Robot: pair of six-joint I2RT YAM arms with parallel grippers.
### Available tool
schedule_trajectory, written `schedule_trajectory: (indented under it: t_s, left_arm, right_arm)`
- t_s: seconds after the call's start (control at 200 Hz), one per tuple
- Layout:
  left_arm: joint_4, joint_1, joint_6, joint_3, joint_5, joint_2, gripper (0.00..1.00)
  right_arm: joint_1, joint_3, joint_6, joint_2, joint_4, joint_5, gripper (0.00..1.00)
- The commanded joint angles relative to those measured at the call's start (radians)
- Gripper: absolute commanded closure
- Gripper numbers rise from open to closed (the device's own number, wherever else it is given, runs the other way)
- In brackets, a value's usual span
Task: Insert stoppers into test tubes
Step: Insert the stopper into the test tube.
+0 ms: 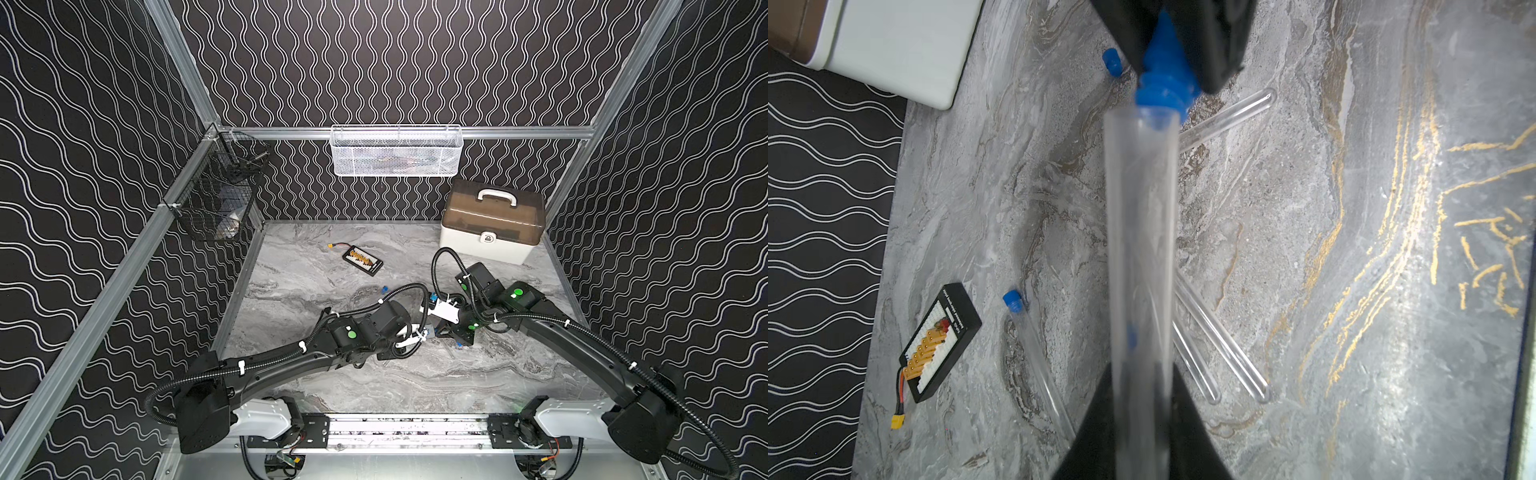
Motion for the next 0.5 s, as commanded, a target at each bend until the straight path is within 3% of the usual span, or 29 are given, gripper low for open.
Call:
schedule_trajectory:
  t_s: [0.0,0.495]
  left_arm:
    - [0.015,-0.002,0.026,-0.005,-0.004,-0.008,0.98]
    - [0.060,-0.004,0.074,-0.071,0.006,-0.076,0.98]
  right_arm:
    - [0.004,0.007,0.010,-0.004,0.022,-0.003,0.89]
    - [-0.003,0.066,-0.004,0.020,-0.053,-0.127,0.89]
